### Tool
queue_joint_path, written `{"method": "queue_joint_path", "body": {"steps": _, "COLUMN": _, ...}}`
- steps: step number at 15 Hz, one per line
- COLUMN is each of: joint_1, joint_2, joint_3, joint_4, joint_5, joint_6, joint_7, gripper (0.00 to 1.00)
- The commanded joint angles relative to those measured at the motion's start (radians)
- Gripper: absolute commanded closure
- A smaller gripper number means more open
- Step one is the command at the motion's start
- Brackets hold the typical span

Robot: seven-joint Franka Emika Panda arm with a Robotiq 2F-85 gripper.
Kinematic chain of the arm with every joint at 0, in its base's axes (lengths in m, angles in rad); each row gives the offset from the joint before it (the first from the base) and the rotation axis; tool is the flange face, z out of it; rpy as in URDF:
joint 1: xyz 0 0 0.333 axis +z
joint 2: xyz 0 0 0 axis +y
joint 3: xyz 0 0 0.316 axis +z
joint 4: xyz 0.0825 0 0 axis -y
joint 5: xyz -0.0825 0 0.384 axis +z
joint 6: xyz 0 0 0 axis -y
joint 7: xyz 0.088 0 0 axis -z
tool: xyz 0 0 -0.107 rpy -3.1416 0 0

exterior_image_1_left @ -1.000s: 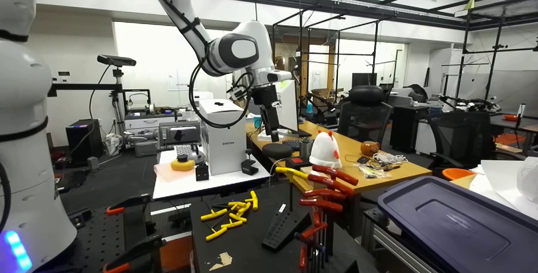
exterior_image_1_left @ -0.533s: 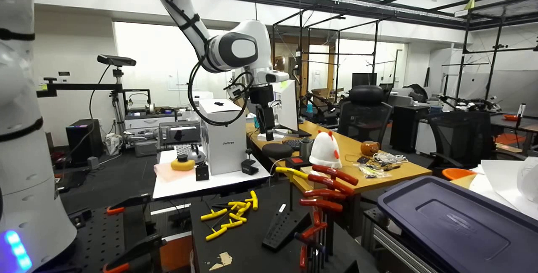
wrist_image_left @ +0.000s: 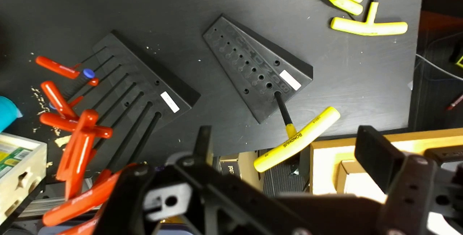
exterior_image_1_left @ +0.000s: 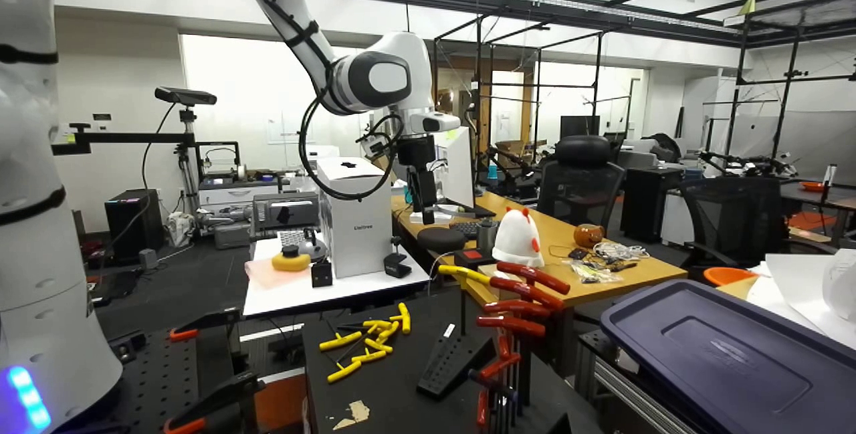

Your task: Put one of the yellow screwdrivers in the black panel

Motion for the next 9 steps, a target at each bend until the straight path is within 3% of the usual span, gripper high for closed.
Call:
{"method": "queue_joint_path", "body": {"steps": 1, "joint_1": -0.028, "joint_2": -0.021, "joint_3": 0.028, "joint_4": 0.006, "joint_5": 0.025, "joint_6": -0.033, "joint_7": 0.008, "gripper": 0.0}}
{"method": "queue_joint_path", "body": {"steps": 9, "joint_1": -0.035, "joint_2": -0.001, "joint_3": 0.031, "joint_4": 0.008, "joint_5": 0.033, "joint_6": -0.003, "joint_7": 0.012, "gripper": 0.0}}
